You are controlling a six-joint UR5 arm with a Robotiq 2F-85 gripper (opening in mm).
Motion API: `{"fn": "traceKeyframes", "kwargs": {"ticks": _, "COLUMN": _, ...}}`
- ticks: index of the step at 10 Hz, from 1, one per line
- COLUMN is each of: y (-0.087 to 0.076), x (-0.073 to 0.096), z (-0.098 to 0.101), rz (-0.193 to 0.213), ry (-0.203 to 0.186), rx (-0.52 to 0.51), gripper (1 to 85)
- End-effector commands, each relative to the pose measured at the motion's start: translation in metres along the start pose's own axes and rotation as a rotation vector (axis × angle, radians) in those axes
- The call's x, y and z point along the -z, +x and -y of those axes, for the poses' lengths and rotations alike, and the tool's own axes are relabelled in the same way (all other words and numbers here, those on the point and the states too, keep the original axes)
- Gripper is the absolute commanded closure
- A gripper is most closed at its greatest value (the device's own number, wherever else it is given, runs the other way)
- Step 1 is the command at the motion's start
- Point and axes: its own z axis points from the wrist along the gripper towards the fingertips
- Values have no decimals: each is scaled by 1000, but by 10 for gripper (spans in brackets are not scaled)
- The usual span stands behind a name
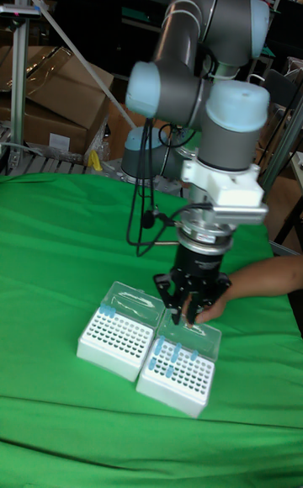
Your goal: Insert a medium pipette tip into the holder for medium pipette tips
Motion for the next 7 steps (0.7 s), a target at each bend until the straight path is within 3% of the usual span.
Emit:
{"fn": "traceKeyframes", "kwargs": {"ticks": 1, "y": -18, "x": -13, "z": -25, "rz": 20, "ry": -3, "rx": -59, "gripper": 560}}
{"fn": "traceKeyframes", "kwargs": {"ticks": 7, "y": -34, "x": -29, "z": -32, "rz": 38, "ry": 18, "rx": -83, "gripper": 570}}
